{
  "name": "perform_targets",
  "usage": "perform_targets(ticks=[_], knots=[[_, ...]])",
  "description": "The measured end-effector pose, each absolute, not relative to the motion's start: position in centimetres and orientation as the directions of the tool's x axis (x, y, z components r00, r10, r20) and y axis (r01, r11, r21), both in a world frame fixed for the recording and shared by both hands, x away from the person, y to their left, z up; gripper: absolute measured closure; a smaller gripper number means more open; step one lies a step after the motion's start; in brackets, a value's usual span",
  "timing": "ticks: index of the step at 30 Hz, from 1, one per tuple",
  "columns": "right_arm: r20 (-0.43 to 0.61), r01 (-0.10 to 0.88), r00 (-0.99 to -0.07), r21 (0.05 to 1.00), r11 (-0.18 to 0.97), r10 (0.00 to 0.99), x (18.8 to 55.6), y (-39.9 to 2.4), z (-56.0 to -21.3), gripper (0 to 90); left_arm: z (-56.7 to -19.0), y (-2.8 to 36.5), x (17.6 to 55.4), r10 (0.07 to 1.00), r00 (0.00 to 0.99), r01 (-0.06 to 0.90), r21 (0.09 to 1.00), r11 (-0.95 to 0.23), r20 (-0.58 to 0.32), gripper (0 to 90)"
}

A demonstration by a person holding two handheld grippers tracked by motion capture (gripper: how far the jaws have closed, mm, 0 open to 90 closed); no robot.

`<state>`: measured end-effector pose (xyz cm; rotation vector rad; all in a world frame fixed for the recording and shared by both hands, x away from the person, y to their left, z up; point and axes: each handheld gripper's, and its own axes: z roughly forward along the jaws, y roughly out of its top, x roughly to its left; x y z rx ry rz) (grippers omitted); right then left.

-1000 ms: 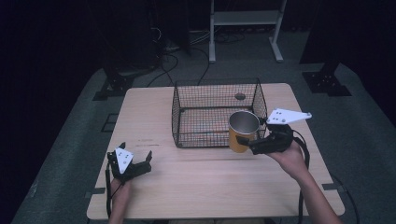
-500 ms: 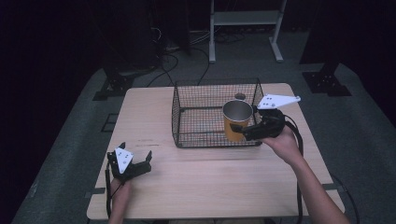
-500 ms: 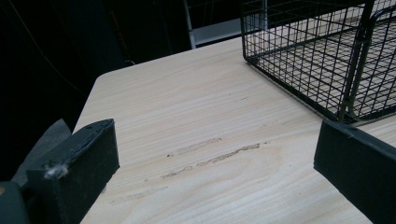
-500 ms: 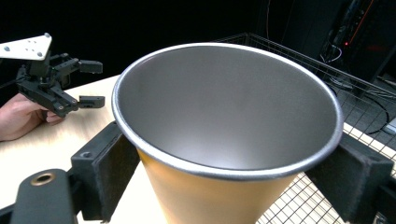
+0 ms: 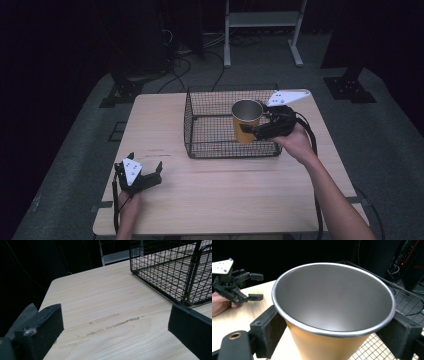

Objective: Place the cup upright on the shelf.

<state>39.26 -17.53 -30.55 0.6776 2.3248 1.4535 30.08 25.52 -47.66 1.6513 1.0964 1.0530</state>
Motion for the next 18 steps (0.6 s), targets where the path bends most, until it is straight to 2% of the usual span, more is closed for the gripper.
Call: perform_targets(ticks=[18], knots=[[0.016, 0.238, -0.856, 0.899, 0.368, 0.516, 43.3, -16.0, -30.5, 13.3, -47.7, 25.6, 30.1, 0.952, 0.251, 0.219, 0.948, -0.229, 0.172, 0.0]])
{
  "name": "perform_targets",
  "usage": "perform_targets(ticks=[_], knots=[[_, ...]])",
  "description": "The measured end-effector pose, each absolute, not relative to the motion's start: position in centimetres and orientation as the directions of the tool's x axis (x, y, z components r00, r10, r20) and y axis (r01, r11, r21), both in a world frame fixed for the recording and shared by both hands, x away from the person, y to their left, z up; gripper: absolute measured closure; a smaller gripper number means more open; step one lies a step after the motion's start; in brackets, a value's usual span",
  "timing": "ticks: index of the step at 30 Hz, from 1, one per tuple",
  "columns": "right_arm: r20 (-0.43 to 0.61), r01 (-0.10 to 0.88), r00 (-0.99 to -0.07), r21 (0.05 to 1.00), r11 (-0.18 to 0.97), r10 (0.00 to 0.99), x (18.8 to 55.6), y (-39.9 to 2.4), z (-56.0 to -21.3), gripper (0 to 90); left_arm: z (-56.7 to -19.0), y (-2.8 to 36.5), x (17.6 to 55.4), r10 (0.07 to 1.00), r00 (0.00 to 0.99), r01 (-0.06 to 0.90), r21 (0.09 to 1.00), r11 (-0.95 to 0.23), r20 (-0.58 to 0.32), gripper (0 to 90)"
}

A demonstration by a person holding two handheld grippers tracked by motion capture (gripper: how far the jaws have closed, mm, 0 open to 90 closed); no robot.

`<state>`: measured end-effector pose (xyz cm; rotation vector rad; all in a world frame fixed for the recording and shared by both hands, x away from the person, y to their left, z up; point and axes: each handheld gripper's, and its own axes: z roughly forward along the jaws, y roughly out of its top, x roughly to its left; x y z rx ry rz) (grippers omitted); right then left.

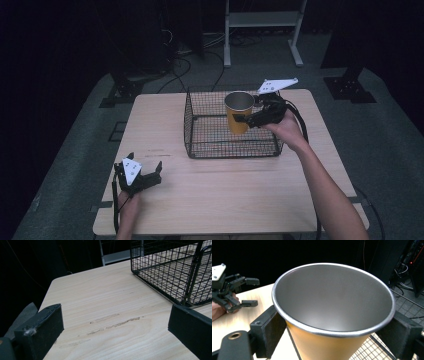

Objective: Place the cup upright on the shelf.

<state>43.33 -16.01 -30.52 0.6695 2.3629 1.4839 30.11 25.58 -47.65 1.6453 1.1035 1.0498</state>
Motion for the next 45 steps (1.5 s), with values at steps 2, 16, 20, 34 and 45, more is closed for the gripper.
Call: perform_targets(ticks=[2, 16, 20, 34, 45], knots=[[0.016, 0.236, -0.858, 0.899, 0.368, 0.513, 43.5, -15.8, -30.5, 13.3, -47.7, 25.6, 30.1, 0.952, 0.252, 0.219, 0.948, -0.231, 0.173, 0.0], [0.048, 0.27, -0.87, 0.88, 0.392, 0.491, 46.4, -13.9, -32.1, 13.2, -47.6, 25.6, 30.1, 0.952, 0.253, 0.22, 0.948, -0.229, 0.171, 0.0], [0.053, 0.278, -0.87, 0.874, 0.399, 0.491, 47.3, -13.5, -32.5, 13.2, -47.7, 25.6, 30.1, 0.952, 0.254, 0.218, 0.948, -0.231, 0.174, 0.0], [0.119, 0.358, -0.854, 0.841, 0.406, 0.507, 50.3, -12.3, -34.4, 13.2, -47.6, 25.6, 30.1, 0.952, 0.254, 0.218, 0.949, -0.229, 0.171, 0.0], [0.148, 0.377, -0.859, 0.832, 0.408, 0.491, 51.6, -11.6, -35.9, 13.1, -47.6, 25.6, 30.1, 0.952, 0.254, 0.218, 0.95, -0.226, 0.168, 0.0]])
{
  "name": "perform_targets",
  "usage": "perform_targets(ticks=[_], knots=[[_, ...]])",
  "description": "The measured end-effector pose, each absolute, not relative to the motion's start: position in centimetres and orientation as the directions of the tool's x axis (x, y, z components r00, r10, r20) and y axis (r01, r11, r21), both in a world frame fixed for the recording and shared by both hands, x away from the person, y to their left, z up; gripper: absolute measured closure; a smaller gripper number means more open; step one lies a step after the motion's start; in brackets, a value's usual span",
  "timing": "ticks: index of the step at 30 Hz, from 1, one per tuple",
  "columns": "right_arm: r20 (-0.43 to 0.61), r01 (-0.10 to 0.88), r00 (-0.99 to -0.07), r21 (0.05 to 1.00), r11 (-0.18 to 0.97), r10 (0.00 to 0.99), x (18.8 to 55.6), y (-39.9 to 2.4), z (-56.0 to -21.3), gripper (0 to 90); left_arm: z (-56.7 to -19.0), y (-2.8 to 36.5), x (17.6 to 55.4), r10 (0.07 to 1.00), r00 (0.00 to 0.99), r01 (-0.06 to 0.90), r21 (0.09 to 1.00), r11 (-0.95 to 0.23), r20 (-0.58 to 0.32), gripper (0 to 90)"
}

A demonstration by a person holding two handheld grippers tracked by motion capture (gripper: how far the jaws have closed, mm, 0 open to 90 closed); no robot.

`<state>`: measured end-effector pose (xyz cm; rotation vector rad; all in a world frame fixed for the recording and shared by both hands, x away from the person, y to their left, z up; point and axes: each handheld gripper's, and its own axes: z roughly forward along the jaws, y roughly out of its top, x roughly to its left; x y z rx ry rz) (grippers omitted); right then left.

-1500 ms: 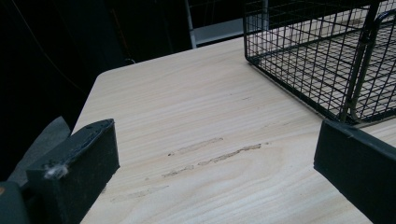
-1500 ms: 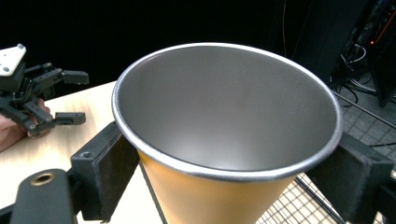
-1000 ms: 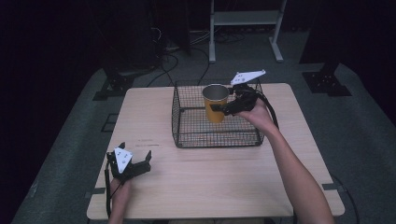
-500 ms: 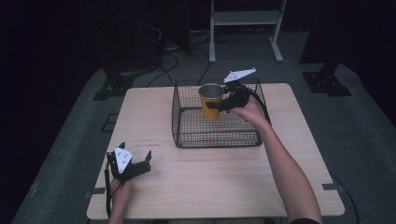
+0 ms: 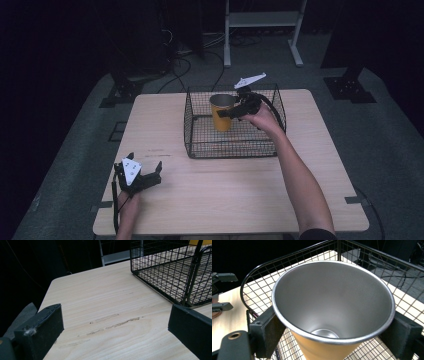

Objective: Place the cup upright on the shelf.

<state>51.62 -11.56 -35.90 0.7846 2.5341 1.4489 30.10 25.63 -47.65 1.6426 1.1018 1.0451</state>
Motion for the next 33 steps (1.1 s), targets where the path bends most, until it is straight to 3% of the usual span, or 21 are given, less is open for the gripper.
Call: perform_targets(ticks=[17, 33], knots=[[0.175, 0.429, -0.835, 0.8, 0.418, 0.522, 53.0, -11.3, -38.9, 13.0, -47.6, 25.6, 30.1, 0.952, 0.255, 0.217, 0.949, -0.228, 0.17, 0.0], [0.128, 0.45, -0.812, 0.758, 0.472, 0.569, 53.8, -11.8, -40.3, 12.5, -47.7, 25.6, 30.1, 0.952, 0.254, 0.217, 0.95, -0.227, 0.169, 0.0]])
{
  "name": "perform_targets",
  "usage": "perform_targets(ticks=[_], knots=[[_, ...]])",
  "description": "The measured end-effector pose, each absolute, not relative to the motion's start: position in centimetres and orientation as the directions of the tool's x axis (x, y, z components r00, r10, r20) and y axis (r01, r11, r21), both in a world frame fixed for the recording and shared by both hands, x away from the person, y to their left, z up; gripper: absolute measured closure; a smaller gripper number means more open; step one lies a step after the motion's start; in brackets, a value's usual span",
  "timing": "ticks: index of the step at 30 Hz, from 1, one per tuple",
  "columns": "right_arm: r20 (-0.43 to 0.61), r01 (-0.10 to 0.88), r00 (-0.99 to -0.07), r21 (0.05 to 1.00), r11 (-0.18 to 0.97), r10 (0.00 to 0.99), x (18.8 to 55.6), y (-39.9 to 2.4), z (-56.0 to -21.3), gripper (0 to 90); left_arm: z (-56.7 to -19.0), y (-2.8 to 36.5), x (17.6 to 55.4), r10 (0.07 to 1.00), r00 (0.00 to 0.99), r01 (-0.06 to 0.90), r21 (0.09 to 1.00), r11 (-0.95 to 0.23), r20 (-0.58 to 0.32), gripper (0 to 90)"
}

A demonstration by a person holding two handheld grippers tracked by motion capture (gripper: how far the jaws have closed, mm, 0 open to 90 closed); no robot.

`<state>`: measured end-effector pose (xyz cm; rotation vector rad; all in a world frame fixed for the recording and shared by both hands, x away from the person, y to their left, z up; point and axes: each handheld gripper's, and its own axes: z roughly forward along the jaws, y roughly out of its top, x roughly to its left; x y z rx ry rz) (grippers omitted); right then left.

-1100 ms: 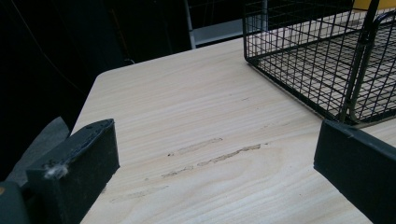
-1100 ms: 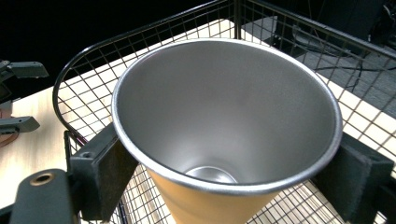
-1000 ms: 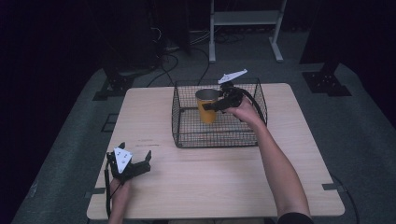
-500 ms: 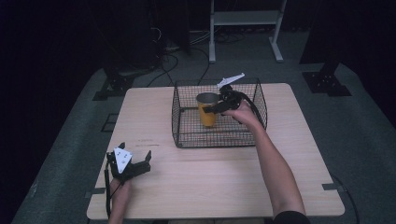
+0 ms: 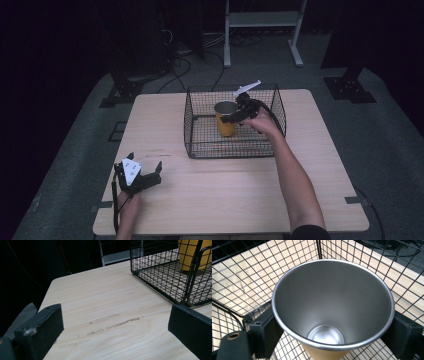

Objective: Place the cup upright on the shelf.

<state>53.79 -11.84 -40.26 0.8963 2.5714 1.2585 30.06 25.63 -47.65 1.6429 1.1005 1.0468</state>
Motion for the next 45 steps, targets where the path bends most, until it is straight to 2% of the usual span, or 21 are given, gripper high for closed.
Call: perform_targets(ticks=[16, 23, 45], knots=[[0.075, 0.42, -0.816, 0.757, 0.5, 0.573, 53.3, -11.6, -40.0, 9.6, -47.7, 25.6, 30.1, 0.952, 0.255, 0.215, 0.95, -0.228, 0.171, 0.0], [0.087, 0.426, -0.814, 0.761, 0.488, 0.574, 53.0, -11.7, -39.9, 3.0, -47.7, 25.5, 30.1, 0.951, 0.255, 0.216, 0.948, -0.232, 0.175, 0.0], [0.09, 0.408, -0.8, 0.807, 0.428, 0.594, 52.4, -12.2, -38.3, 2.2, -47.7, 25.5, 30.1, 0.951, 0.254, 0.219, 0.947, -0.234, 0.176, 0.0]])
